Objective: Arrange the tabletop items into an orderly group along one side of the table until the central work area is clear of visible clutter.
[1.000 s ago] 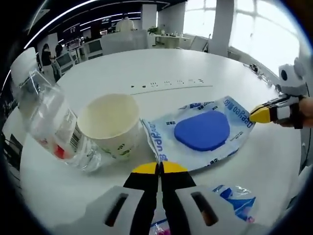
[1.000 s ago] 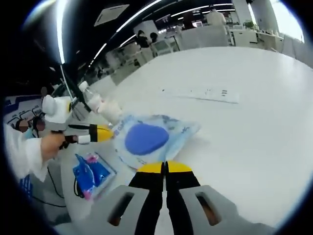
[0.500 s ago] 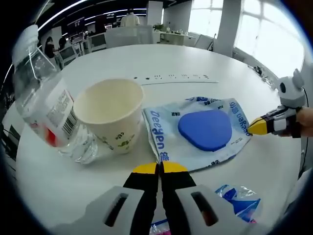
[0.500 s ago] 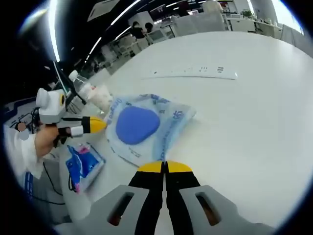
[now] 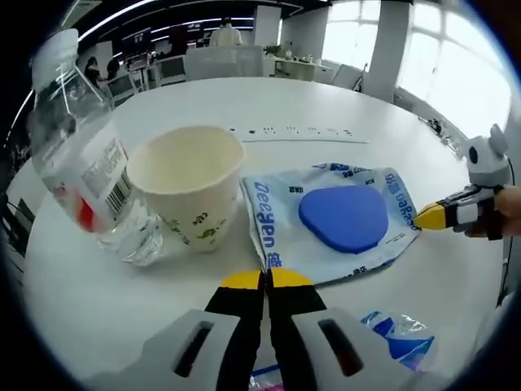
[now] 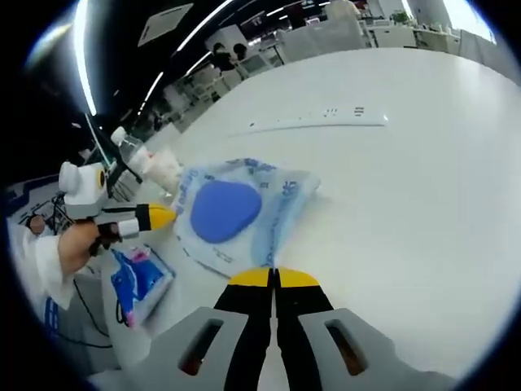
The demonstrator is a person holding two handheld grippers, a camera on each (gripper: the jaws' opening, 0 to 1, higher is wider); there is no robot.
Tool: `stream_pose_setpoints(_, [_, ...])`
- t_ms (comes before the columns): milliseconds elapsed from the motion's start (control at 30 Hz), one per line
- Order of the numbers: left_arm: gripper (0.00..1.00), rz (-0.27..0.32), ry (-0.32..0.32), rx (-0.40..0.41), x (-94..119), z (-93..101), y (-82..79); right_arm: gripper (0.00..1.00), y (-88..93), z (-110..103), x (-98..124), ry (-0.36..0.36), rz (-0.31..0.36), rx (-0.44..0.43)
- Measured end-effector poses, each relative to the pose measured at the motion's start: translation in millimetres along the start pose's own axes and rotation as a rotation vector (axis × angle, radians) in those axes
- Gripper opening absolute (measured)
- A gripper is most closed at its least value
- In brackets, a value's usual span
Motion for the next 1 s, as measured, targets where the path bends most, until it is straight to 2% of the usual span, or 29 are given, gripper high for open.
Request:
stream_pose_setpoints(67, [0.0,0.001,0.0,0.003,0,0.4,-0.1,0.0,0.6,1,1,-0.009,0.009,-0.047])
stream_pose_setpoints(267, [0.0,0.006,-0.007,0.006,0,2.6,-0.1,0.0,-0.1,1,1,-0.007,0.003,-0.029])
stream_pose_setpoints(333, [0.0,0.008,-0.012,0.003,0,2.8,0.1,0.0,0.2,1,2,-0.01,0.005,-0.05])
stream_pose_setpoints(433, [0.0,0.032,-0.022,0.067,-1,0.2,1.6,0.0,1.8,2,3,-0.009,0.026,-0.062])
stream_pose_setpoints(500, [0.0,0.038,-0.03,0.058,-1,0.8,1.7,0.0,1.8,0,3,0.0,0.03,-0.062])
stream_pose_setpoints(533, [0.0,0.037,-0.038,0.048,-2,1.9,1.3,0.0,1.7,0,3,0.002,0.038,-0.026])
stream_pose_setpoints(667, [0.0,0.024,-0.058,0.028,-3,2.2,-1.0,0.01,0.2,-2,4,-0.007,0.033,-0.042])
stream_pose_setpoints(700, [0.01,0.024,-0.06,0.035,-2,1.8,-1.1,0.04,0.1,-3,5,-0.008,0.034,-0.039])
stream_pose_setpoints(733, [0.03,0.029,-0.077,0.041,1,0.8,-0.9,0.1,-0.2,-5,6,-0.016,0.034,-0.021])
stream_pose_setpoints(800, [0.19,0.036,-0.107,0.032,6,-2.0,0.5,0.2,-5.0,-7,9,0.001,0.076,0.048])
stream_pose_setpoints(867, [0.38,0.064,-0.116,0.053,11,-4.4,1.6,0.34,-9.5,-15,13,-0.016,0.125,0.06])
stream_pose_setpoints(933, [0.51,0.088,-0.086,0.101,16,-3.2,3.0,0.43,-11.6,-22,18,-0.026,0.137,0.067])
stream_pose_setpoints(1000, [0.57,0.109,-0.069,0.104,25,-0.2,3.0,0.51,-13.9,-29,22,-0.043,0.16,0.113])
Point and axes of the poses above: the point that each gripper's makers call its tool centre point, and the gripper's own axes: x roughly backward along the fingers, z roughly to its right, y roughly out of its underside, the point moved 6 cm from there along x, roughly backward along the fingers, and after that the axes turned 3 degrees about x, right-handed, at the moved point
